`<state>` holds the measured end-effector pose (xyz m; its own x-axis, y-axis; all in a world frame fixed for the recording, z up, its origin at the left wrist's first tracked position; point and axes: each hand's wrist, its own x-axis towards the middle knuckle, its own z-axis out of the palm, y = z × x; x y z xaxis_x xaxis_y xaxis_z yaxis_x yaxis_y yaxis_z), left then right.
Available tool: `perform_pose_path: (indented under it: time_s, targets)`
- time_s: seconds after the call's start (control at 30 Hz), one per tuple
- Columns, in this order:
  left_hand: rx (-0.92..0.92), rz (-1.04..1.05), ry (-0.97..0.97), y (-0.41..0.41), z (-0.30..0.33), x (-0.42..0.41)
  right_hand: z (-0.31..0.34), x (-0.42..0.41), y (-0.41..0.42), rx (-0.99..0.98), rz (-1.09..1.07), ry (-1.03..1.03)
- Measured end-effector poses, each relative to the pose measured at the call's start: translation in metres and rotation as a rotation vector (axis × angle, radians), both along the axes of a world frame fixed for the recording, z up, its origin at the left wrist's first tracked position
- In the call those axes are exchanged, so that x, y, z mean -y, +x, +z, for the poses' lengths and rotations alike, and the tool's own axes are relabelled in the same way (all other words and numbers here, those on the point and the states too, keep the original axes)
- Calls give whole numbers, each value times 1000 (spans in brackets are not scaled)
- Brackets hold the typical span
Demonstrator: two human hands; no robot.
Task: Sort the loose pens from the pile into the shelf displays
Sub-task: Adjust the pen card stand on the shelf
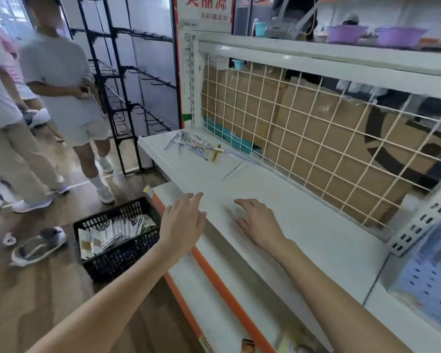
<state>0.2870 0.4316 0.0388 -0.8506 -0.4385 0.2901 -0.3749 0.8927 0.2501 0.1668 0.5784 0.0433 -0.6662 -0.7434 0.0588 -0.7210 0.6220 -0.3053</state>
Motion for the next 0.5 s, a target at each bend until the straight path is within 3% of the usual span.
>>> perform_pose_path:
  time_s: [0.27, 0.5]
  targets:
    - [95, -72, 76, -89, -26, 77, -37, 80, -107, 227, -194, -127]
    - [145, -80, 114, -196, -23, 137, -50, 144, -183, 225, -398, -141]
